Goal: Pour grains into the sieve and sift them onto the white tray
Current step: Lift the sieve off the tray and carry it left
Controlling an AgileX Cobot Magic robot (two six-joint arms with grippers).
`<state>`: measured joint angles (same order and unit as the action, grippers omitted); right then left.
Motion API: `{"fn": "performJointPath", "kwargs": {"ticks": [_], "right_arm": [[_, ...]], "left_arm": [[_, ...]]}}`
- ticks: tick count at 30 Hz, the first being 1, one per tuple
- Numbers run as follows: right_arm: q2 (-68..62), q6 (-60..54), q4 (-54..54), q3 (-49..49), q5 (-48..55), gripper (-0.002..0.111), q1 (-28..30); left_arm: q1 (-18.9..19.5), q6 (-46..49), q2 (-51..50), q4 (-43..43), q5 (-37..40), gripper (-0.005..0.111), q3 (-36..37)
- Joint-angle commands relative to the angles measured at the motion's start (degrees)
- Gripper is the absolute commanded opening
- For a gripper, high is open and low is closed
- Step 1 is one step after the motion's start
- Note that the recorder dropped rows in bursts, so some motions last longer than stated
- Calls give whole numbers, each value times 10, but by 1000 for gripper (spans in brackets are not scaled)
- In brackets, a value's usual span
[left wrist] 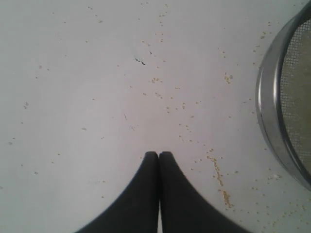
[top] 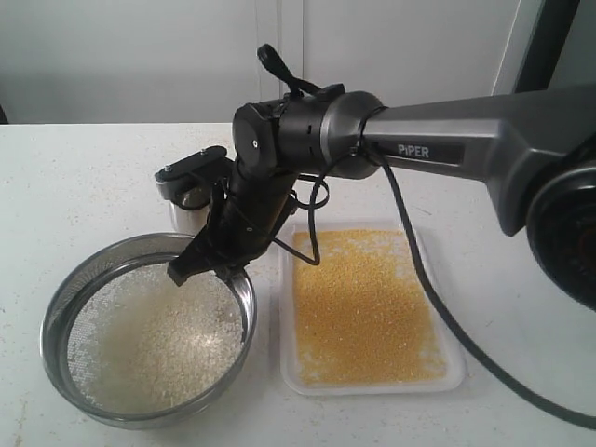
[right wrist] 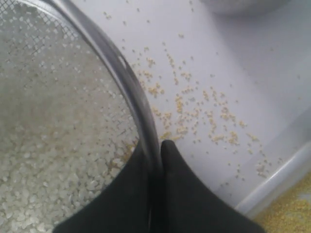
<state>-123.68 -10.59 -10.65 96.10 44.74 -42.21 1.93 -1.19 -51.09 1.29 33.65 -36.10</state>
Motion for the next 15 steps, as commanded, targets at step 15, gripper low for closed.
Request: {"fn": "performJointPath", "kwargs": {"ticks": [15], "right_arm": [[-29,4,5,8,-43,1,0]], "left_arm": [[2,-1,5,-3,6,0,4]]}}
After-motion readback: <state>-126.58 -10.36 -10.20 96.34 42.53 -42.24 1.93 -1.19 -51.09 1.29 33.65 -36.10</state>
